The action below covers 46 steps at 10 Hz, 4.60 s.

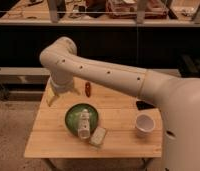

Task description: Move the arm in a circular motion

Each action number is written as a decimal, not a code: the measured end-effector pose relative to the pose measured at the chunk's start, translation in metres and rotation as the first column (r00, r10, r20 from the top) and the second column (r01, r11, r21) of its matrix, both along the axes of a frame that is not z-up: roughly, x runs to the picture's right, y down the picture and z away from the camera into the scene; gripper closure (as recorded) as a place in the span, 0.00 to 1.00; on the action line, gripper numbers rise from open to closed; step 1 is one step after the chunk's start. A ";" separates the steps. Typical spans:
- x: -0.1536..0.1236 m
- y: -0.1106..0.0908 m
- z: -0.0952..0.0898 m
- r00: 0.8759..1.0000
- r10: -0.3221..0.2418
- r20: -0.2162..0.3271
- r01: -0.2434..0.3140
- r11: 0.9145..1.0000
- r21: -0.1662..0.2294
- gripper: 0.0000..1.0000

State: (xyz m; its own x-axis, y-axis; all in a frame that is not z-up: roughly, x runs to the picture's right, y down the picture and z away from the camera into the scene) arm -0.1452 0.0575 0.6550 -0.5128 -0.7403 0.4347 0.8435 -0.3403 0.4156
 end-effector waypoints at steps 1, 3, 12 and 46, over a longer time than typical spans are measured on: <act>0.022 0.025 -0.007 1.000 -0.016 -0.002 0.016 1.000 -0.010 0.20; 0.077 0.072 -0.012 0.999 -0.024 -0.043 0.022 0.999 -0.047 0.20; 0.294 0.011 0.089 0.849 0.250 -0.466 -0.322 0.944 -0.080 0.20; 0.200 -0.075 0.072 0.825 0.478 -0.302 -0.517 0.854 -0.060 0.20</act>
